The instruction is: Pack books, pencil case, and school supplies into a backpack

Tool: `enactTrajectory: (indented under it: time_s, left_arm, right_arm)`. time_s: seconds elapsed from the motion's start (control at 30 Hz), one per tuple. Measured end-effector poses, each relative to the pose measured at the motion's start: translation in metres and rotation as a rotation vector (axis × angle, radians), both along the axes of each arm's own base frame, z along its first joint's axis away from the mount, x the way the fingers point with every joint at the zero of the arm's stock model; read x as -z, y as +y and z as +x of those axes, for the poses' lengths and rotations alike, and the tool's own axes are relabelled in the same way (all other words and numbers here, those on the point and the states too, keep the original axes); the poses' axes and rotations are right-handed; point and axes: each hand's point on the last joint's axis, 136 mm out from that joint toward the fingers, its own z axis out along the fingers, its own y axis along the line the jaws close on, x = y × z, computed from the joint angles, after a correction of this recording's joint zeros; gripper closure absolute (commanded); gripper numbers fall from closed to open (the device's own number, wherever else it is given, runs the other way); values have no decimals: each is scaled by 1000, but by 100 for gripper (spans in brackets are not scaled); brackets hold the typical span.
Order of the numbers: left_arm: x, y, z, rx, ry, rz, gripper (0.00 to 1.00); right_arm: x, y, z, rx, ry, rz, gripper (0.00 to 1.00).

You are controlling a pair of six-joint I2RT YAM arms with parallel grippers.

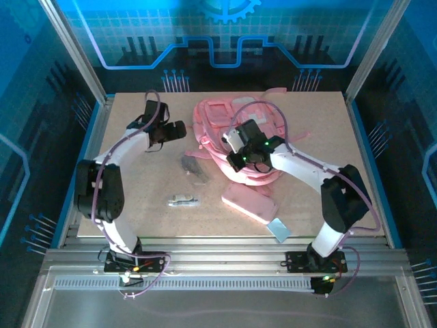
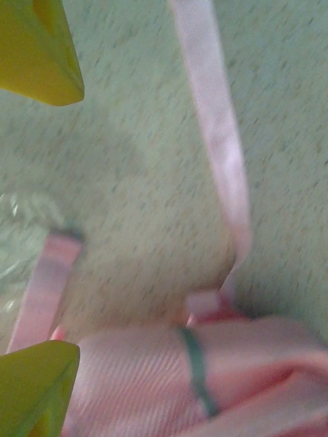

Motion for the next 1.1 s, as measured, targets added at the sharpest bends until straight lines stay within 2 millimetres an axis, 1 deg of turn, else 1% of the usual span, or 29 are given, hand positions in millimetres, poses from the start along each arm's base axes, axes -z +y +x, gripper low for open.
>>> enactTrajectory:
  time_s: [0.03,0.07,0.1,0.13,0.2,0.23,0.3,0.33,0.37,0.4,0.47,0.5,0.57,0.63,0.67,0.7,0.73,0.8,0.83,0.87,0.9,0.93,1.0,1.03,1.1]
  left_arm:
    - [-2,-8,-4,-1,-10,-41,10]
    - [-3,-14,-6,-3,-16,-75,10]
    - [-3,-22,-9,-5,-22,-112,9]
    - [-2,-31,-12,-3,-27,-143,6]
    - [4,-50,-20,7,-18,-188,6]
    - [7,-60,-24,13,-14,-204,5]
    - [12,-79,-35,26,-2,-234,5]
    - [13,-89,-40,32,-1,-250,5]
    - [14,-96,-44,35,-1,-261,5]
    - [15,-103,-49,36,-5,-278,5]
    - [18,-113,-55,27,-5,-308,4]
    - [19,-117,-57,21,-6,-322,4]
    - [20,-124,-59,11,-5,-351,5]
    - [21,-135,-58,8,-10,-378,4]
    - [22,-140,-57,13,-13,-386,4]
    - [25,-146,-56,16,-9,-395,4]
    - [28,-152,-54,19,-5,-401,4]
    - [37,-162,-50,24,3,-410,5]
    - [40,-166,-47,26,6,-419,5]
    - [43,-169,-44,26,6,-423,6]
    - [45,-170,-41,25,7,-424,8]
    - [47,-172,-38,25,6,-424,10]
    - [48,-175,-30,27,0,-423,16]
    - [48,-176,-24,26,-6,-420,19]
    - [47,-174,-13,27,-19,-411,22]
  right_arm:
    - [0,4,1,-2,8,9,70]
    - [1,6,1,1,17,17,55]
    - [0,9,-1,-3,31,33,46]
    - [0,12,-3,-3,41,42,41]
    - [-3,15,-6,3,59,68,37]
    - [-5,14,-6,15,64,78,36]
    - [-13,8,-2,60,64,98,35]
    - [-18,2,1,94,60,110,35]
    - [-23,-7,5,134,55,117,35]
    - [-29,-20,10,187,49,124,34]
    - [-36,-51,23,312,40,139,30]
    - [-37,-71,30,384,40,145,29]
    - [-30,-114,38,535,59,156,25]
    - [-11,-158,40,677,105,161,24]
    - [-1,-172,38,725,129,161,24]
    - [11,-187,35,773,160,166,24]
    - [23,-197,30,809,196,173,25]
    - [39,-203,22,833,248,196,30]
    - [45,-201,18,830,274,212,35]
    - [49,-197,17,820,290,230,43]
    - [52,-191,16,806,304,256,53]
    - [53,-187,15,799,313,279,63]
    - [54,-180,14,787,325,312,76]
    - [55,-177,13,785,330,326,80]
    - [58,-169,10,778,348,350,82]
